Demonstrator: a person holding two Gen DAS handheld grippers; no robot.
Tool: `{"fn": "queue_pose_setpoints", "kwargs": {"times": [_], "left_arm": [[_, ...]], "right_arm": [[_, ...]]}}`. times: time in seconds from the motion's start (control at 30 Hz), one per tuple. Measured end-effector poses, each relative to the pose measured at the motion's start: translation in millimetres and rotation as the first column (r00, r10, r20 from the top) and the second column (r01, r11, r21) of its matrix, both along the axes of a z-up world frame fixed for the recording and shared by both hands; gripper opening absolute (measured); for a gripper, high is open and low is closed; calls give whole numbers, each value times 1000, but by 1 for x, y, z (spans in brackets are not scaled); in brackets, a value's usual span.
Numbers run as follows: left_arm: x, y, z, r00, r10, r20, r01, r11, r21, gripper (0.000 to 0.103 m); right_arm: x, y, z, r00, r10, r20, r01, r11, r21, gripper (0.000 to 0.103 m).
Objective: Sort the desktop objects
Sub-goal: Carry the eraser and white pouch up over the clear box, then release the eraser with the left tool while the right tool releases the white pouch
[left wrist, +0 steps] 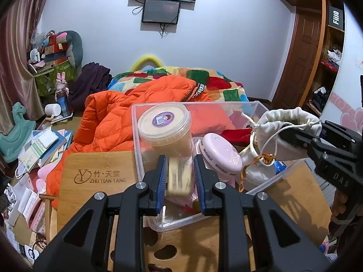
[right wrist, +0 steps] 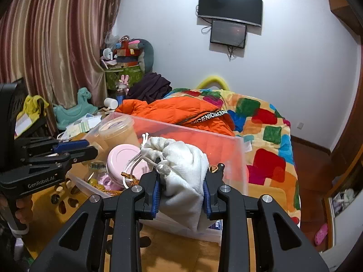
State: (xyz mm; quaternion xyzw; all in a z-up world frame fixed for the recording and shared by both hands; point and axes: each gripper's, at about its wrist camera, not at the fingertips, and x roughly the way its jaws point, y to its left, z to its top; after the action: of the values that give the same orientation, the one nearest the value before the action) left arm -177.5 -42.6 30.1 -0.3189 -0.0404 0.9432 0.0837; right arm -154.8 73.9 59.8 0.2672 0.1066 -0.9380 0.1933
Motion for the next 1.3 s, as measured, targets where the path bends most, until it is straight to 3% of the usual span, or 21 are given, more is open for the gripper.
{"fn": "queue_pose_setpoints", "kwargs": {"times": [0.33, 0.47, 0.6, 0.67, 0.73, 0.8, 0.87, 1.3], "left_arm": [[2, 0, -2, 1000, -5, 5, 5, 1000, -3, 23], [6, 3, 1, 1000, -16, -4, 16, 1000, -6, 23], [12, 5, 4, 1000, -20, -10, 20, 1000, -5, 23], [15, 5, 5, 1000, -24, -6, 24, 1000, -1, 24], [18, 4, 6, 1000, -29, -7, 29, 1000, 11, 30], [22, 6, 9, 1000, -26, -15, 26, 1000, 9, 36], [27, 7, 13, 999, -25, -28, 25, 1000, 3, 39], [53, 17, 28, 996, -5, -85, 1, 999, -41, 77]], "right_arm": [[2, -13, -11, 1000, 6, 6, -6, 997, 79, 32], [7, -12, -10, 1000, -7, 7, 6, 996, 85, 41], [16, -10, -6, 999, -26, -25, 28, 995, 94, 58], [23, -9, -1, 998, -36, -52, 41, 994, 100, 60], [30, -9, 2, 996, -43, -77, 51, 993, 106, 62], [36, -9, 6, 993, -53, -110, 66, 991, 116, 74], [42, -7, 9, 988, -67, -140, 84, 988, 126, 78], [64, 10, 14, 992, -68, -105, 77, 993, 84, 85]]}}
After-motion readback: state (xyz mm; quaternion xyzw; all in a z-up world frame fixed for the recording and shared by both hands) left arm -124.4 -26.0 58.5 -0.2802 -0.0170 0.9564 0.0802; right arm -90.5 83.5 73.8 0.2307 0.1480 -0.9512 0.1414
